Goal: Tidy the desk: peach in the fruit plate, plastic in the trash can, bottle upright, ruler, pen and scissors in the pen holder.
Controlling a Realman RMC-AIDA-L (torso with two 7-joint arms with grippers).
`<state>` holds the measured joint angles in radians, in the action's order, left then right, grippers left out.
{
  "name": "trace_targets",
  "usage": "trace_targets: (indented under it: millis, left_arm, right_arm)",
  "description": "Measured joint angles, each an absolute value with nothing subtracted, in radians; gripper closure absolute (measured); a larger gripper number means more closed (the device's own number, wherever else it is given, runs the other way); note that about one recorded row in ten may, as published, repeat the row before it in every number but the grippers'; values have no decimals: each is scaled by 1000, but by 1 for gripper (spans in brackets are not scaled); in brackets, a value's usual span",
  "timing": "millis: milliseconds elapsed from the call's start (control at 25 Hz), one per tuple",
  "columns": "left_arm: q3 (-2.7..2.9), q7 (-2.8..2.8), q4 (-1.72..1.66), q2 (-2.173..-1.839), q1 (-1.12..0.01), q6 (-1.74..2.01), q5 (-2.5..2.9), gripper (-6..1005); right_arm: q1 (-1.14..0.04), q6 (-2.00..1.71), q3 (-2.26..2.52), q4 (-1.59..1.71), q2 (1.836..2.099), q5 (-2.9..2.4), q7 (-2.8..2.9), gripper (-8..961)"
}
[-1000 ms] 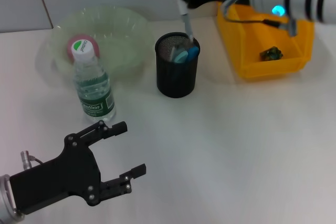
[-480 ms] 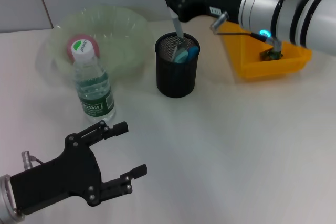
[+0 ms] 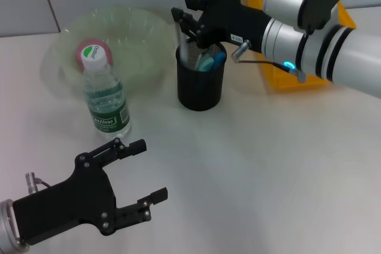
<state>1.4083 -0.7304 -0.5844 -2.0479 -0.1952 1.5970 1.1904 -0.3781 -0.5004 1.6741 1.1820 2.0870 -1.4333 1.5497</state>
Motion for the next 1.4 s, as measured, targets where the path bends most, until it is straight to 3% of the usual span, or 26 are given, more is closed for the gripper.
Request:
trace_targets:
  millis: [360, 400, 520, 680, 800, 880, 920, 1040, 1400]
  left_arm:
    - [1406, -740, -586, -2046, -190, 1606, 1190, 204]
    - [1405, -750, -586, -2042, -192, 1612, 1188, 204]
    - [1402, -768, -590, -2036, -196, 1617, 1186, 204]
    - [1393, -801, -594, -2025, -203, 1620, 1189, 204]
    - [1393, -813, -594, -2021, -205, 1622, 1190, 204]
    - [1394, -826, -591, -2016, -208, 1622, 1193, 204]
    - [1393, -834, -588, -2014, -211, 1622, 1200, 204]
    - [1390, -858, -587, -2013, -224, 1619, 1232, 204]
    - [1369, -930, -586, -2017, -260, 1611, 1308, 204]
  right_arm:
    - [-270, -613, 1651, 1260, 2082, -1396, 1545, 506]
    - [-199, -724, 1611, 1340, 2082, -1393, 1578, 485]
    - [-143, -845, 1560, 1410, 2080, -1392, 1614, 422]
    - [-86, -1259, 1345, 1449, 2078, -1420, 1660, 269]
    - [-104, -1628, 1062, 1284, 2069, -1449, 1632, 127]
    - [-117, -1712, 996, 1234, 2061, -1472, 1620, 127]
    - [-144, -1844, 886, 1131, 2044, -1549, 1572, 127]
    - [-162, -1899, 816, 1060, 2040, -1635, 1516, 127]
    - [-215, -1869, 740, 922, 2077, -1853, 1375, 127]
